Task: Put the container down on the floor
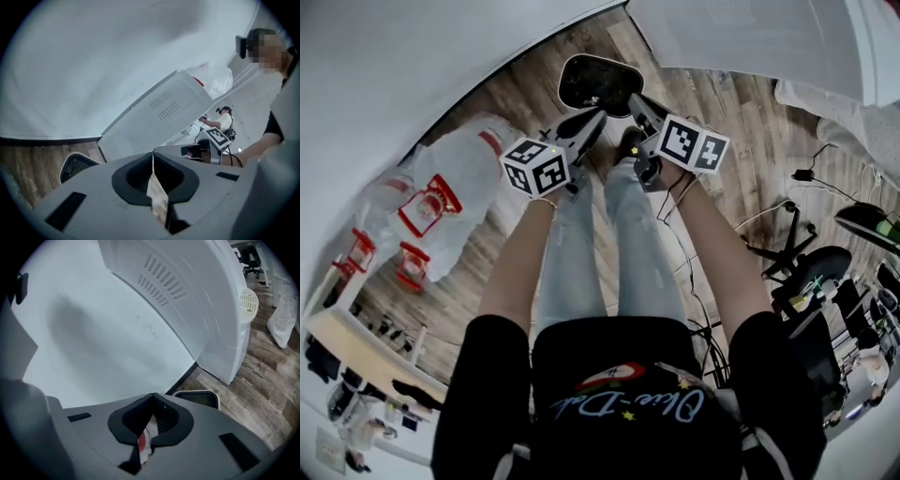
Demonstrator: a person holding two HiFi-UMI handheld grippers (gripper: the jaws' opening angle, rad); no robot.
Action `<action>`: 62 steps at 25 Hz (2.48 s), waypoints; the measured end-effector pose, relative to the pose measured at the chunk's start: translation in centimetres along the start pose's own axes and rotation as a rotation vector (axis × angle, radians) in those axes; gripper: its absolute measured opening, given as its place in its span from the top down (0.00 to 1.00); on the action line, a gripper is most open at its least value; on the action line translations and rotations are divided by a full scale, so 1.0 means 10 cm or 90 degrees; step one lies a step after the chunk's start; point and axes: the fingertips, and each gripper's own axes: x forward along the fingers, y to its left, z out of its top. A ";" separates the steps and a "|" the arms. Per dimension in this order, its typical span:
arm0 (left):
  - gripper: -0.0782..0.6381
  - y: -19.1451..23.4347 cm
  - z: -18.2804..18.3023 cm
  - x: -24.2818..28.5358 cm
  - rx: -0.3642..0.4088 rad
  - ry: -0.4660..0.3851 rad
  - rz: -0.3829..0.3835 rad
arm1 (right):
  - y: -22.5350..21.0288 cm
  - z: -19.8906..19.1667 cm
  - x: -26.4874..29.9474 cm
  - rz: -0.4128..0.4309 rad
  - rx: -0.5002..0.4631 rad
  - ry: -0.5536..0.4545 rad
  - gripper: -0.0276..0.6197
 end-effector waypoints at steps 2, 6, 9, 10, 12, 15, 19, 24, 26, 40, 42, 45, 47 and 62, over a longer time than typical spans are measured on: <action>0.88 -0.15 0.18 -0.07 0.029 -0.021 -0.008 | 0.22 0.12 -0.10 0.019 -0.023 -0.025 0.96; 0.88 -0.43 0.53 -0.21 0.061 -0.071 -0.016 | 0.54 0.33 -0.34 0.046 -0.023 -0.076 0.96; 0.88 -0.65 0.72 -0.32 0.085 -0.088 -0.015 | 0.69 0.43 -0.56 0.058 -0.023 -0.099 0.96; 0.88 -0.73 0.77 -0.36 0.095 -0.089 -0.012 | 0.74 0.46 -0.64 0.060 -0.027 -0.105 0.96; 0.88 -0.88 0.84 -0.46 0.109 -0.091 -0.009 | 0.83 0.50 -0.82 0.067 -0.034 -0.116 0.96; 0.88 -1.12 0.91 -0.66 0.120 -0.095 -0.013 | 0.99 0.55 -1.10 0.078 -0.043 -0.132 0.96; 0.88 -1.43 1.02 -0.95 0.146 -0.108 -0.010 | 1.29 0.66 -1.48 0.113 -0.070 -0.162 0.96; 0.88 -1.84 1.29 -1.27 0.204 -0.131 -0.001 | 1.66 0.76 -1.89 0.130 -0.107 -0.195 0.96; 0.88 -1.99 1.39 -1.37 0.216 -0.141 0.004 | 1.79 0.78 -2.03 0.130 -0.125 -0.202 0.96; 0.88 -2.97 2.10 -1.83 0.276 -0.209 -0.033 | 2.65 1.17 -2.79 0.169 -0.248 -0.268 0.96; 0.88 -3.07 2.19 -1.87 0.290 -0.225 -0.038 | 2.74 1.23 -2.90 0.164 -0.275 -0.287 0.96; 0.88 -3.20 2.26 -1.86 0.320 -0.232 -0.046 | 2.82 1.29 -3.04 0.162 -0.308 -0.305 0.96; 0.88 -3.28 2.27 -1.84 0.340 -0.228 -0.049 | 2.84 1.31 -3.08 0.161 -0.317 -0.309 0.96; 0.88 -3.44 2.21 -1.89 0.326 -0.220 -0.067 | 2.90 1.26 -3.20 0.164 -0.336 -0.330 0.96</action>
